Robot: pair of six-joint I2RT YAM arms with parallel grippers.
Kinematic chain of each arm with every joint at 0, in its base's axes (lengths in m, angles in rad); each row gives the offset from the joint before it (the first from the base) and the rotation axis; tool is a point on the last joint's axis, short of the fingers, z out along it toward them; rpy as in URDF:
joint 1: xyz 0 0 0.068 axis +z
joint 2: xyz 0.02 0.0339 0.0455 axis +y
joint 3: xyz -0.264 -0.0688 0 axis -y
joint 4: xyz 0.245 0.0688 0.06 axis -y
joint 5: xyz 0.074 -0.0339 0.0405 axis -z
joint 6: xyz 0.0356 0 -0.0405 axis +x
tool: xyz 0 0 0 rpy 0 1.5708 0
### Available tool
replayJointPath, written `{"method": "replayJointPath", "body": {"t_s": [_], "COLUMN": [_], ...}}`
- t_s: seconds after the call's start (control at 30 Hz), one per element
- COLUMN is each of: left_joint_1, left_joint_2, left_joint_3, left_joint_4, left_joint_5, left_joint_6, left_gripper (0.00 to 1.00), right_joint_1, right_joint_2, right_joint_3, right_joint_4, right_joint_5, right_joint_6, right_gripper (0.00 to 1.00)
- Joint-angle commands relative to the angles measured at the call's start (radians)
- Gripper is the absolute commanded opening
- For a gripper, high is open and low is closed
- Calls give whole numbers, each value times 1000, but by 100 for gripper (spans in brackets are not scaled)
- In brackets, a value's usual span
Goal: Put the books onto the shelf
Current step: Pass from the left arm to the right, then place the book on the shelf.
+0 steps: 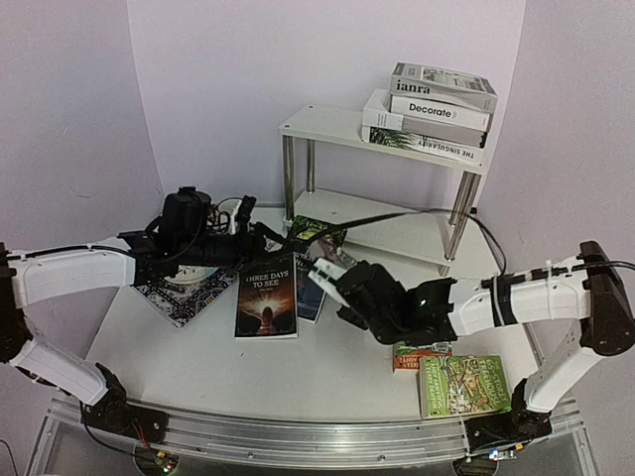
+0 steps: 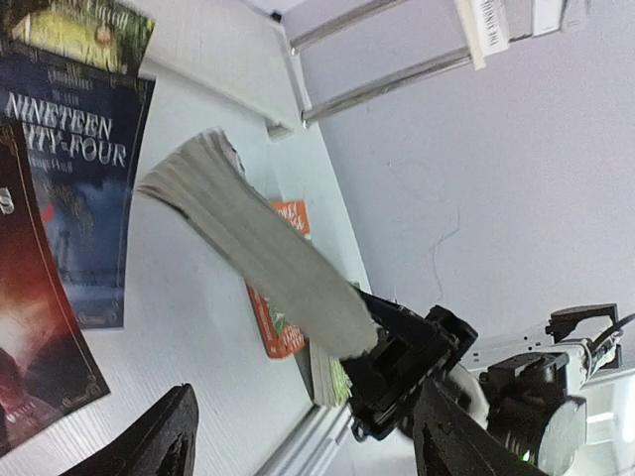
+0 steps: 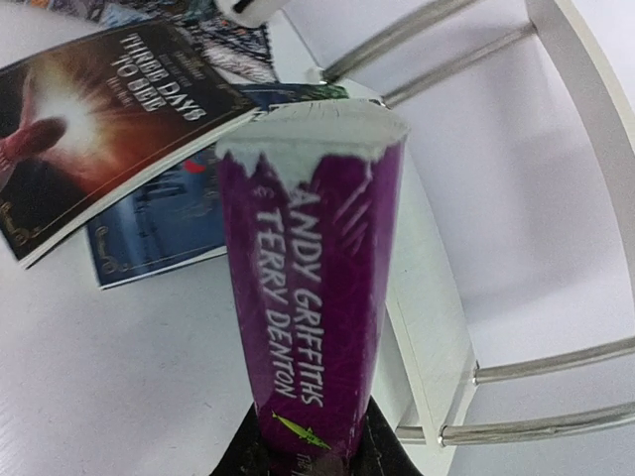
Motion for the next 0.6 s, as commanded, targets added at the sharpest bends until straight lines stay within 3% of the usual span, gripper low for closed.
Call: {"method": "replayJointPath", "body": {"t_s": [0.0,0.17,0.33,0.57], "left_joint_1": [4,4,4,4], "left_joint_2": [-139,-245,-308,-362], "left_joint_3": [61,17,-10,-42], "left_joint_4": [-133,-137,-137,-141], "left_joint_5": [-253,-385,-452,-480], "left_joint_6": [153,184,213,227], "left_gripper": [77,78,79,79], "right_joint_1": [-117,-248,-331,-377], "right_joint_2": [-141,-166,-118,-67], "right_joint_3": [4,17,53,39], "right_joint_4": [24,23,53,316], "right_joint_5": [-31,-125,-29,24], "right_joint_6": [223,404,564,484], "right_gripper": [0,0,0,0]}}
